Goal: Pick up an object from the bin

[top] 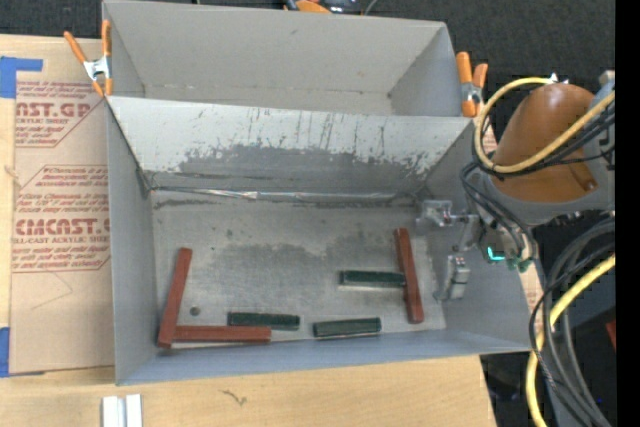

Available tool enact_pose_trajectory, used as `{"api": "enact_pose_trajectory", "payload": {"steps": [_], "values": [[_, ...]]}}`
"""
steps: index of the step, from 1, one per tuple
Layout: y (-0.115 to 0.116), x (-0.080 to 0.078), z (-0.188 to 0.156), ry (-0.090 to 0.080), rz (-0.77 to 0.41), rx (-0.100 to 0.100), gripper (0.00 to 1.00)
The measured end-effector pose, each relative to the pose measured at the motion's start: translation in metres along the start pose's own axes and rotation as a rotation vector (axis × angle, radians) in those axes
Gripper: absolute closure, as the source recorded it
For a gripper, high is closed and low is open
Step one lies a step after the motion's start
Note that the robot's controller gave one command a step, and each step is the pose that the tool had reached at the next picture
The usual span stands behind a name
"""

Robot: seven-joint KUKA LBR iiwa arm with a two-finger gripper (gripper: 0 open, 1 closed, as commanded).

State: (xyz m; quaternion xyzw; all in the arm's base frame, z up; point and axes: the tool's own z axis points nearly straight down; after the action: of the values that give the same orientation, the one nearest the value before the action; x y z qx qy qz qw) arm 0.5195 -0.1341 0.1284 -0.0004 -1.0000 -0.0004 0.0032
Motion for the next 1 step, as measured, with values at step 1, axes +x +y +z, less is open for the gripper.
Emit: {"api": "enact_pose_trajectory", "payload": {"steps": [1], "values": [[0.0723, 0.0108, 0.0589, -0.002, -0.25, -0.002, 0.0]]}}
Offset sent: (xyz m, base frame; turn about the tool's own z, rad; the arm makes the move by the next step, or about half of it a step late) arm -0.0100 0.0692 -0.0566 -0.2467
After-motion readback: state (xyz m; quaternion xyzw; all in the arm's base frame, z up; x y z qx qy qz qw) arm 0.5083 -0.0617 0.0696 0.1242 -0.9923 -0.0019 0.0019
